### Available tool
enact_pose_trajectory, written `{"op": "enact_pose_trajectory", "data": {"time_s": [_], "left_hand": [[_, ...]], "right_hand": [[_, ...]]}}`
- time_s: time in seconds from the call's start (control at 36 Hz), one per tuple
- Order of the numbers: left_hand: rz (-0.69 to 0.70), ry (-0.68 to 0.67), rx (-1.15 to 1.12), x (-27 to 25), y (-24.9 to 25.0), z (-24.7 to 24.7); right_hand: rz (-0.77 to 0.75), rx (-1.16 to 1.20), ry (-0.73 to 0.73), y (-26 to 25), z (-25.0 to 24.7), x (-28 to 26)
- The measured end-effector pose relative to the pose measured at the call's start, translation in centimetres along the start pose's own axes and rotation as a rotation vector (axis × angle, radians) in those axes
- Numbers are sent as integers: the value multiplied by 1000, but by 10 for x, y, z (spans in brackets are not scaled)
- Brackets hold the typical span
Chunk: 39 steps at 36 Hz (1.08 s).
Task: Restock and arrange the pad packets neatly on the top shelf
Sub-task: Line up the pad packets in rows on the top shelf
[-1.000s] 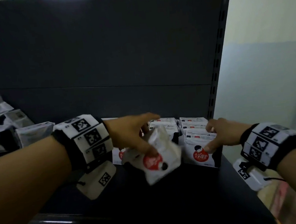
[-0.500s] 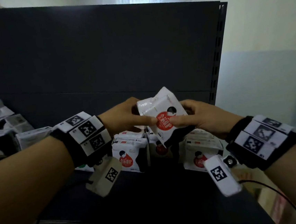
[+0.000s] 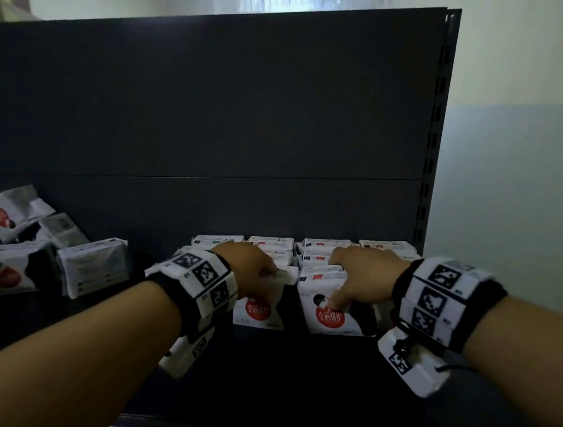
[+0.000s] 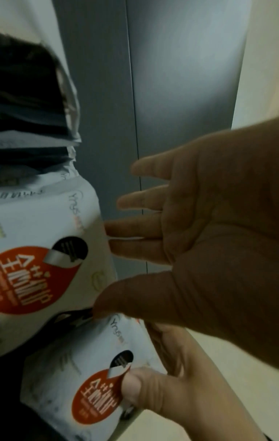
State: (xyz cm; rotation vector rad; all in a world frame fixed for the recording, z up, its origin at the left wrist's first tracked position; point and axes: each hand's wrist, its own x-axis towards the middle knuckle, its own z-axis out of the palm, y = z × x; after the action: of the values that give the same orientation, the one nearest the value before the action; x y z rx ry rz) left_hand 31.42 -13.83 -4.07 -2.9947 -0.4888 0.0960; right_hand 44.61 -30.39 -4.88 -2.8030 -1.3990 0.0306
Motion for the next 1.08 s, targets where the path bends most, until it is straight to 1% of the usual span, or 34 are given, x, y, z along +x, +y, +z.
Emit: {"op": "enact_pose_trajectory", "data": {"time_s": [0.14, 0.25, 0.33, 0.44, 0.5, 0.58, 0.67, 0.75, 0.81, 0.89, 0.92, 1.08], "left_hand": [[-18, 71, 120, 0, 7, 2], [-52, 65, 120, 0, 10, -1], [-50, 76, 112, 3, 10, 1], [-34, 103, 49, 10, 10, 6], [23, 95, 11, 15, 12, 7], [109, 34, 33, 22, 18, 9], [133, -12, 67, 28, 30, 11], [159, -13, 104, 31, 43, 11], [160, -11, 109, 33, 51, 8], [150, 82, 154, 35, 62, 4], [140, 94, 179, 36, 65, 4], [89, 82, 177, 42, 70, 2]], "right_hand": [[31, 100, 32, 1, 12, 5], [62, -36, 124, 0, 23, 7], [59, -80, 140, 2, 20, 4], [99, -9, 76, 21, 2, -7], [145, 13, 38, 37, -11, -16], [224, -1, 6, 61, -20, -30], [261, -38, -61, 78, -14, -38], [236, -127, -101, 85, 0, -40], [197, -186, -84, 90, 6, -39], [163, -212, -65, 98, 8, -39], [157, -214, -63, 100, 8, -39], [134, -229, -19, 102, 9, -37]]}}
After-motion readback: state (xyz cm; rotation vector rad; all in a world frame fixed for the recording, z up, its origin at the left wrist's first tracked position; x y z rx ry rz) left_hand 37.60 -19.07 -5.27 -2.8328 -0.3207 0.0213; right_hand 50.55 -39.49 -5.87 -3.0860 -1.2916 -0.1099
